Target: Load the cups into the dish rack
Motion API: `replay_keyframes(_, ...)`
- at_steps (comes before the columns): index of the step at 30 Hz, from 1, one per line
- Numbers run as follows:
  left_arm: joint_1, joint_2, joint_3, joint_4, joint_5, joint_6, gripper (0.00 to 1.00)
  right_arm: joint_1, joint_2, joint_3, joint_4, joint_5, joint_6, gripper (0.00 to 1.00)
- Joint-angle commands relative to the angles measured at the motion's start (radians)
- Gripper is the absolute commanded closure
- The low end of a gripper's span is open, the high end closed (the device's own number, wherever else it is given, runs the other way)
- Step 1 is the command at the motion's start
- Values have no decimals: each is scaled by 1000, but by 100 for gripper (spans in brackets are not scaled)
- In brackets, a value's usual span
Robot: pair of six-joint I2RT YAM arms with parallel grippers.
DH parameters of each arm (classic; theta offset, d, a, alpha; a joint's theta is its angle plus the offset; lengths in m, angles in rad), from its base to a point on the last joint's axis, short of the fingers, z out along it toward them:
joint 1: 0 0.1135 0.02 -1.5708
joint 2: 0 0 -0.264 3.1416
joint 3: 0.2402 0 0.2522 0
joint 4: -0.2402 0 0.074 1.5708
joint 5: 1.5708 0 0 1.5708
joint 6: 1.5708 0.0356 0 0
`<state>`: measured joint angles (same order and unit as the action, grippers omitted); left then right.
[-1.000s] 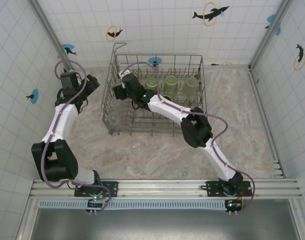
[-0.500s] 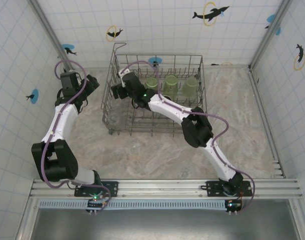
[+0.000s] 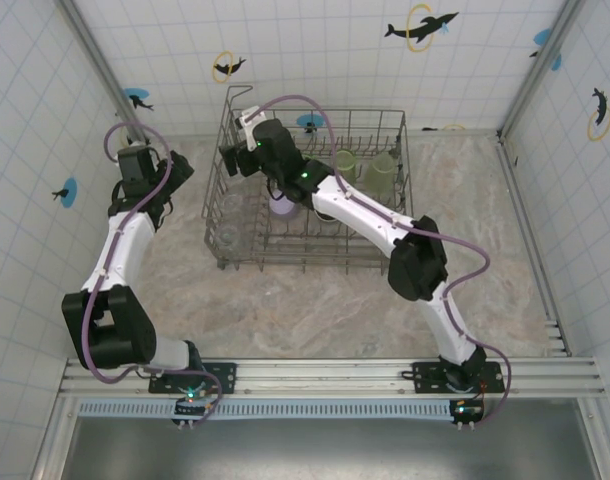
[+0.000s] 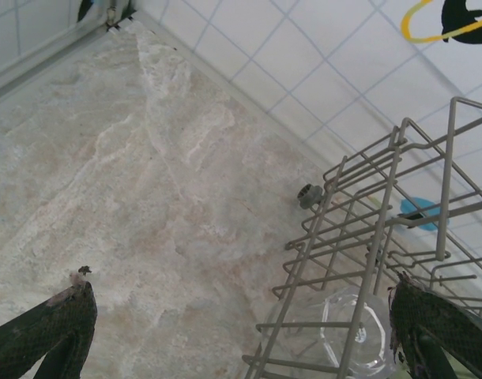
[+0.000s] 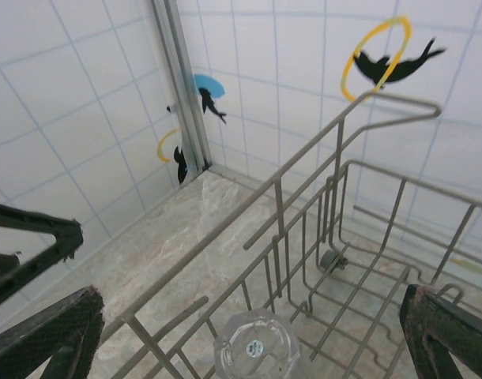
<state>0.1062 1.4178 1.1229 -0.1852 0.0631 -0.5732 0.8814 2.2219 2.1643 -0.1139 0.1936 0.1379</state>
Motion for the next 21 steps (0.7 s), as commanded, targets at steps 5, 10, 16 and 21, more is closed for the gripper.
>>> replay_keyframes(5, 14, -40, -33, 36, -126, 53, 3, -32, -217, -178, 10, 65, -45, 1)
replay_keyframes(10, 15, -43, -55, 52, -189, 73, 3, -79, -321, -284, -37, 84, -31, 1)
replay_keyframes(16, 15, -37, -70, 62, -238, 89, 3, -141, -469, -480, -29, 96, -6, 1)
replay_keyframes(21, 15, -39, -112, 106, -285, 111, 3, -217, -615, -674, 6, 83, 26, 1)
